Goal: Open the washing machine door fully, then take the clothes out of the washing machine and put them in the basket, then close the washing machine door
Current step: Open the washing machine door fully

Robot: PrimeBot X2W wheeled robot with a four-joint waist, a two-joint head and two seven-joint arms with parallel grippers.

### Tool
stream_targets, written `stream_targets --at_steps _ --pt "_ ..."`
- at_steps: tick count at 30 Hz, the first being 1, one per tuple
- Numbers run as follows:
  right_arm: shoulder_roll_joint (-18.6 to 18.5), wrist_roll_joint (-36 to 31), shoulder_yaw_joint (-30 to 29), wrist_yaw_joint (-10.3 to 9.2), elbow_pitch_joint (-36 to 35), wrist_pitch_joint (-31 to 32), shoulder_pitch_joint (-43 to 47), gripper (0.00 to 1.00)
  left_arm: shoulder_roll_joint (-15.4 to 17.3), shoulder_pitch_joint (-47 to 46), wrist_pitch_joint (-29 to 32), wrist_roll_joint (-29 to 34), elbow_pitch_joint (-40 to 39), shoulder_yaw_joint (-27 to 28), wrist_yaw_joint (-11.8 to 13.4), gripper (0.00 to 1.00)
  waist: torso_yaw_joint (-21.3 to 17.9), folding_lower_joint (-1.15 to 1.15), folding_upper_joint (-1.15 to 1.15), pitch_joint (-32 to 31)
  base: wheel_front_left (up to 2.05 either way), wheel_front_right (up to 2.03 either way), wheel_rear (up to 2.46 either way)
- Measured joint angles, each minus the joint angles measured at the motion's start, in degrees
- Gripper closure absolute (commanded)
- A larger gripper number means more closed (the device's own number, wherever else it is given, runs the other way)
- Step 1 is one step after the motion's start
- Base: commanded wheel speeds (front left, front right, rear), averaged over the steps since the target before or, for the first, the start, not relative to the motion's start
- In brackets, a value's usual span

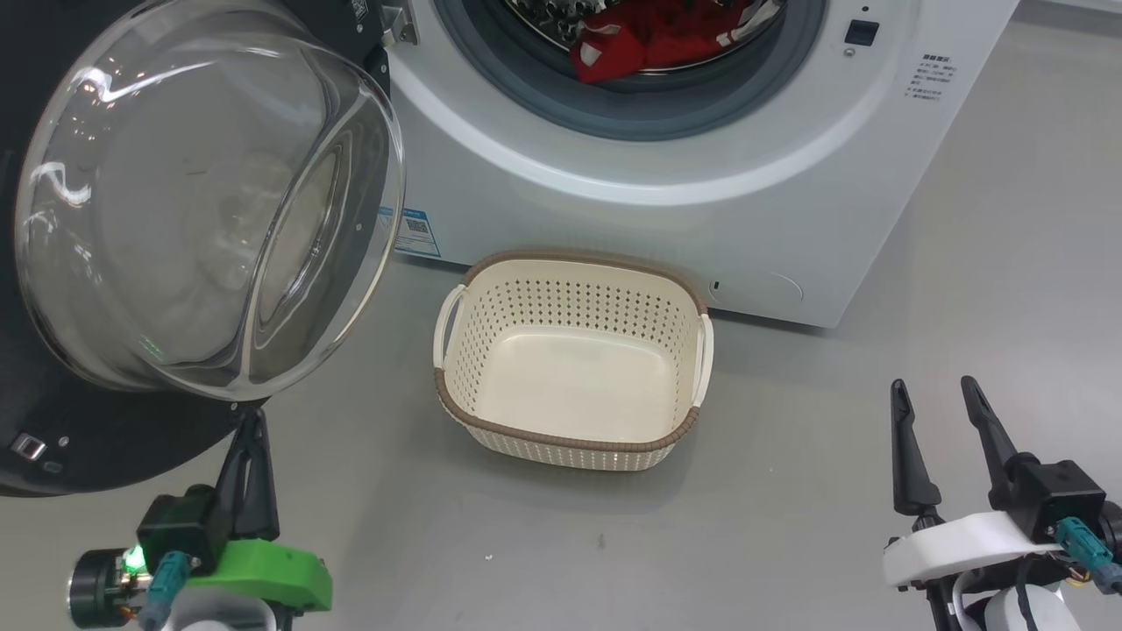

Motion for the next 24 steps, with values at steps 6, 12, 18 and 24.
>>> stream_targets --at_steps 6,12,18,24 --pt "0.00 0.11 1.26 0.33 0.76 0.00 0.00 0.00 0.02 1.03 0.00 0.00 -0.77 -4.31 -1.03 1.00 -1.38 0.00 0.00 -0.56 0.00 0.00 0.00" --pt "0.00 0.64 2.44 0.32 1.02 0.00 -0.01 0.00 0.04 1.03 0.00 0.01 -1.59 -6.56 -1.56 0.56 -3.17 0.00 0.00 -1.13 0.00 0.00 0.00" --pt "0.01 0.74 3.09 0.30 1.33 0.00 -0.01 0.00 0.07 1.02 0.00 0.00 -2.26 -7.19 -1.13 0.00 -5.83 0.00 0.00 -1.72 0.00 0.00 0.00" --pt "0.00 1.14 3.54 0.19 1.52 0.00 0.00 0.00 0.08 1.02 0.00 -0.01 -2.25 -6.78 -0.41 0.00 -8.56 0.00 0.00 -2.53 0.00 0.00 0.00"
